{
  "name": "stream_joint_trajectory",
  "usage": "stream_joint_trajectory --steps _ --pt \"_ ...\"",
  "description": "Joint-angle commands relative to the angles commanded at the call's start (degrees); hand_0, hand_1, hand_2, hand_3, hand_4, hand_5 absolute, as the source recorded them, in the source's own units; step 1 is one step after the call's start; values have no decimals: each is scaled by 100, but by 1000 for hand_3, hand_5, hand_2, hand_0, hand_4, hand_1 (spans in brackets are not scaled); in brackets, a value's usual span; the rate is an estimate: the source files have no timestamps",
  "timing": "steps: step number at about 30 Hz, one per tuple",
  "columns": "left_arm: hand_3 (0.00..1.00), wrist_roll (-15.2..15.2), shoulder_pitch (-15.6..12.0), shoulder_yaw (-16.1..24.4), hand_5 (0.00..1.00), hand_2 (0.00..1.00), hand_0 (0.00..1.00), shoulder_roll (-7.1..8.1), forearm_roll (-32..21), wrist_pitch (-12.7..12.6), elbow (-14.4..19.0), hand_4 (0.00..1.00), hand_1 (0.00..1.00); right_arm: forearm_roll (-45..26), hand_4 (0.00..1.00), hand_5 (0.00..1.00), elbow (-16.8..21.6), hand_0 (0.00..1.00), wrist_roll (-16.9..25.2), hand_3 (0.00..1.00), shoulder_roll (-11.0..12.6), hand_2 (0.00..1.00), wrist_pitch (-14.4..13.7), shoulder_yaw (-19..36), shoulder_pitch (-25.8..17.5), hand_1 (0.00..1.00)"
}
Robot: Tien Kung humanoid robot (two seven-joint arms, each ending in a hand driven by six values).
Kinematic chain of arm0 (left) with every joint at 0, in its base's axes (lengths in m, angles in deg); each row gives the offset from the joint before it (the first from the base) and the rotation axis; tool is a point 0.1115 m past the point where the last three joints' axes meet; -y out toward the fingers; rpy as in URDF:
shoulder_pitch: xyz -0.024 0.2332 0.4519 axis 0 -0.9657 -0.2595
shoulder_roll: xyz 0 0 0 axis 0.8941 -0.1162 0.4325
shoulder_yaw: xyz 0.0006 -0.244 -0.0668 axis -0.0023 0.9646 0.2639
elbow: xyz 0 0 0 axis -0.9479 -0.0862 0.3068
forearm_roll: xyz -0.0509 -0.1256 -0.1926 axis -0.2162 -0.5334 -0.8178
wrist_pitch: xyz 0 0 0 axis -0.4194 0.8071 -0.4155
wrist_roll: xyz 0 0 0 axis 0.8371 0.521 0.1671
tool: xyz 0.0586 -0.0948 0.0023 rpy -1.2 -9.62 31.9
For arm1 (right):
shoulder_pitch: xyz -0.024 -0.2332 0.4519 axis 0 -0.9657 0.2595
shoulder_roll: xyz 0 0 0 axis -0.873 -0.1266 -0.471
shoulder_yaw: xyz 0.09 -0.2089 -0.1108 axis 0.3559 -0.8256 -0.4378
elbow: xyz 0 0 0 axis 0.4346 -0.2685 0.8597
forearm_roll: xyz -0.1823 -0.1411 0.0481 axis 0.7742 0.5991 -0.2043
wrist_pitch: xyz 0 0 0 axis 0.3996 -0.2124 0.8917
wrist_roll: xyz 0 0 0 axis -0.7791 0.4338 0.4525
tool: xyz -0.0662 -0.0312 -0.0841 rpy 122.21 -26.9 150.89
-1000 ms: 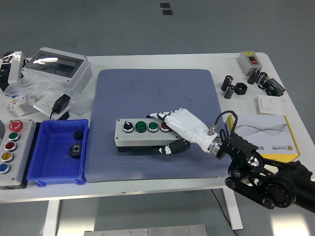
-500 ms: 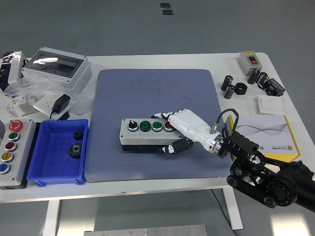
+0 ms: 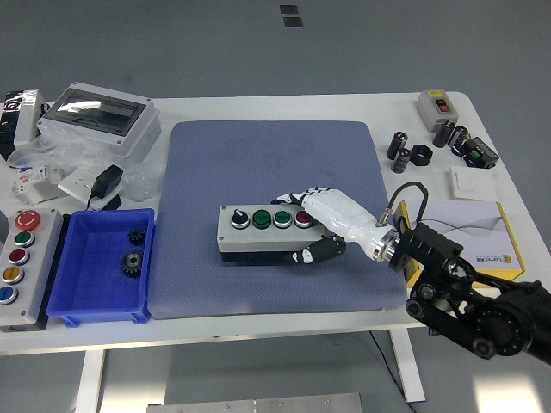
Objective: Pick up the button,place it on the desk,press the button,press the button
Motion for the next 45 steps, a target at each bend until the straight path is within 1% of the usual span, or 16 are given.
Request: stream_joint_trajectory --steps 5,6,11,12,16,17,29,30,32,35,37,39,41,43,45 --pt "597 -1 17 0 198 529 626 6 13 4 0 625 551 -133 595 2 12 875 30 921 16 853 41 3 6 822" --pt "597 -2 21 -2 196 529 626 7 16 5 0 624 550 -152 675 38 10 900 34 947 16 879 46 -1 10 841" --pt "597 0 35 2 196 529 626 14 37 10 0 624 550 -205 675 38 9 900 48 947 22 879 48 -33 32 841" --pt "595 0 36 2 195 527 626 16 39 10 0 623 549 -215 699 62 8 901 51 951 24 883 47 -38 35 841" --pt "595 2 34 6 195 527 626 20 43 9 0 623 549 -229 699 62 10 901 48 951 34 883 52 -47 40 841" --pt "595 4 32 7 191 527 626 19 44 8 0 619 548 -231 711 67 16 905 51 962 40 886 53 -46 39 850" --pt "595 5 36 4 189 525 626 7 30 14 0 617 543 -354 711 66 124 909 89 964 158 887 90 -33 38 849" --pt "594 4 36 3 185 525 625 7 27 15 0 613 542 -383 735 96 156 908 96 967 183 889 104 -21 32 851" --pt "594 3 36 1 185 525 625 6 25 16 0 613 542 -429 735 96 227 908 114 967 235 889 130 13 21 851" --pt "594 -1 35 -7 185 525 625 3 15 19 0 613 542 -562 735 96 435 908 163 967 371 889 182 139 -25 851" --pt "591 -6 37 -13 181 523 625 1 2 19 0 610 541 -786 746 112 682 904 197 972 550 893 261 356 -132 852" --pt "591 -10 36 -15 181 523 625 0 -11 17 0 610 541 -1040 746 112 938 904 131 972 738 893 357 583 -273 852" --pt "591 -10 26 -17 181 523 625 -1 -30 13 0 610 541 -1306 746 112 1219 904 -101 972 949 893 476 827 -437 852" --pt "589 0 5 -14 178 522 624 -6 -44 7 0 604 538 -1503 749 116 1553 904 -488 980 1192 898 762 1116 -568 854" --pt "589 11 -9 -10 178 522 624 -13 -50 4 0 604 538 -1415 749 116 1843 904 -883 980 1365 898 1106 1361 -610 854"
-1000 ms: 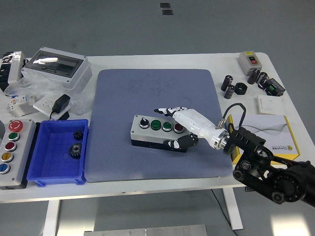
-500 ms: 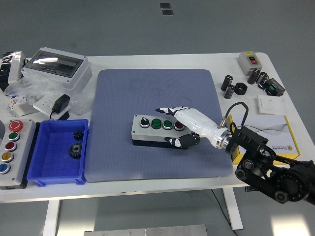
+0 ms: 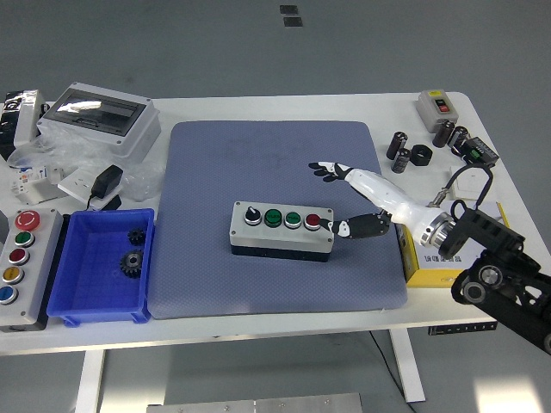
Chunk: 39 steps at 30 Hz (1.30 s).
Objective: Pick up the button,place it on the desk,press the button,press the button
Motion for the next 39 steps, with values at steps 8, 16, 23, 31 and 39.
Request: stream_joint_trajectory --steps 8,16,23,31,39 --pt "589 -10 19 -27 175 521 624 -20 -26 10 0 601 536 -642 751 111 936 908 -1533 985 70 905 1732 967 213 857" --pt "589 1 10 -32 172 521 624 -4 -39 6 0 598 535 -746 384 129 879 11 -2443 797 -170 310 3000 745 579 204" --pt "589 11 2 -34 171 519 624 -14 -45 4 0 598 535 -658 289 68 685 2 -2587 792 -270 272 3335 632 640 152" --pt "588 5 25 -20 171 519 624 -8 -19 7 0 598 536 -591 276 60 366 2 -2460 789 -557 257 3105 447 841 124" --pt "587 11 30 -23 172 519 625 -11 -7 10 0 599 534 -471 259 67 31 2 -2394 777 -916 242 2898 192 1029 107"
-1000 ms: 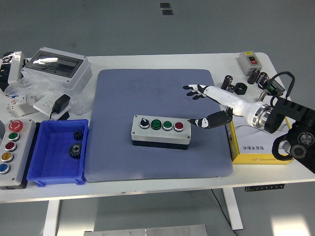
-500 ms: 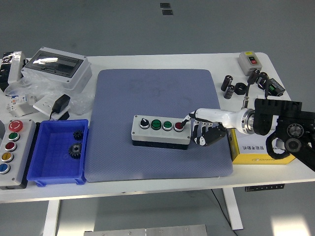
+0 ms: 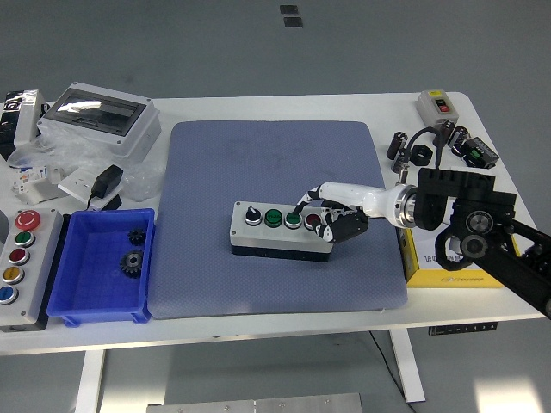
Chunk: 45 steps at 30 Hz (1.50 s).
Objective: Pick up the button,place it on the desk,press the button,press the button
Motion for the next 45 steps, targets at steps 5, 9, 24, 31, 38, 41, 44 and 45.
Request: stream_joint_trajectory --steps 5,9,24,31,38,41,44,45 --pt "587 -2 -4 -10 172 519 625 1 -7 -1 0 599 534 160 259 67 -194 2 -6 777 -126 242 -72 -73 -58 107" --pt "587 -11 -3 -35 175 519 625 7 -30 0 0 602 534 284 255 69 -316 2 -11 773 -173 237 -136 -147 -93 102" --pt "588 -76 -24 -156 177 519 624 -13 -156 10 0 605 536 -556 257 69 506 2 1083 770 31 229 -714 858 -425 100" --pt "588 -79 -55 -122 181 518 624 -21 -147 -4 0 608 536 -416 266 68 105 2 1908 752 -360 228 -1878 1608 -1156 102" --pt "588 -99 -84 -160 183 518 625 -26 -181 -5 0 609 536 -1295 289 70 -700 2 2989 732 -952 239 -3191 2250 -1948 124" --pt "588 -145 -89 -237 183 518 625 -17 -252 -3 0 609 536 -1683 289 70 -807 2 3375 732 -1086 239 -3588 2437 -2273 124" --pt "588 -179 -102 -289 185 518 625 -3 -296 -3 0 609 536 -1997 509 203 -815 76 3669 724 -1159 365 -3829 2523 -2510 232" --pt "588 -185 -106 -297 185 518 625 1 -299 -2 0 609 536 -2080 509 203 -820 76 3734 724 -1172 365 -3867 2529 -2558 232"
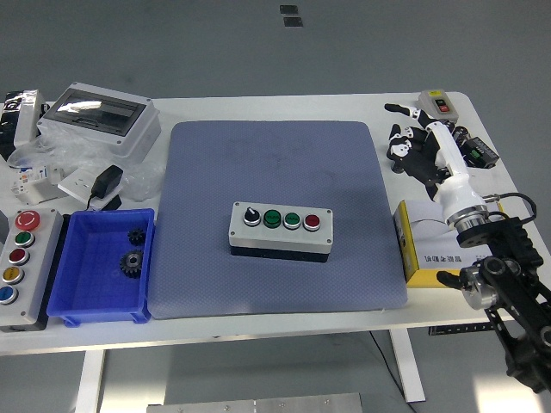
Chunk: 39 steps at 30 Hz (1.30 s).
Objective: Pick up the button,place it on the desk,press the button,press the button
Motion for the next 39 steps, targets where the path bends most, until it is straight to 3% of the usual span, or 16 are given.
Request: stream_joint_trajectory --steps 2,3,8,9,18,27,39 --pt "588 -6 -2 -12 185 518 625 7 -1 4 0 609 536 -107 509 203 -12 76 71 724 -17 365 -31 -2 -44 232" --pt "588 -8 0 -15 187 517 625 11 3 6 0 610 536 -150 760 475 -19 600 91 747 -23 696 -36 -2 -51 680" --pt "588 -33 42 -77 187 517 625 43 -5 28 0 610 536 -372 760 475 -69 600 134 747 -44 696 -23 15 -46 680" --pt "590 -39 47 -96 188 521 625 48 -15 31 0 612 538 -399 828 617 -78 763 136 796 -44 759 -19 17 -47 749" --pt "591 -39 16 -159 189 522 626 92 -13 46 0 613 539 -599 827 628 -139 768 199 785 -73 755 18 32 -65 742" --pt "593 -50 -22 -192 190 524 626 234 -161 35 0 616 541 -632 817 623 -177 756 216 749 -127 739 46 58 -32 726" --pt "594 -52 -110 -229 192 527 626 266 -285 29 0 619 543 -619 805 610 -245 759 237 741 -179 736 69 102 -63 725"
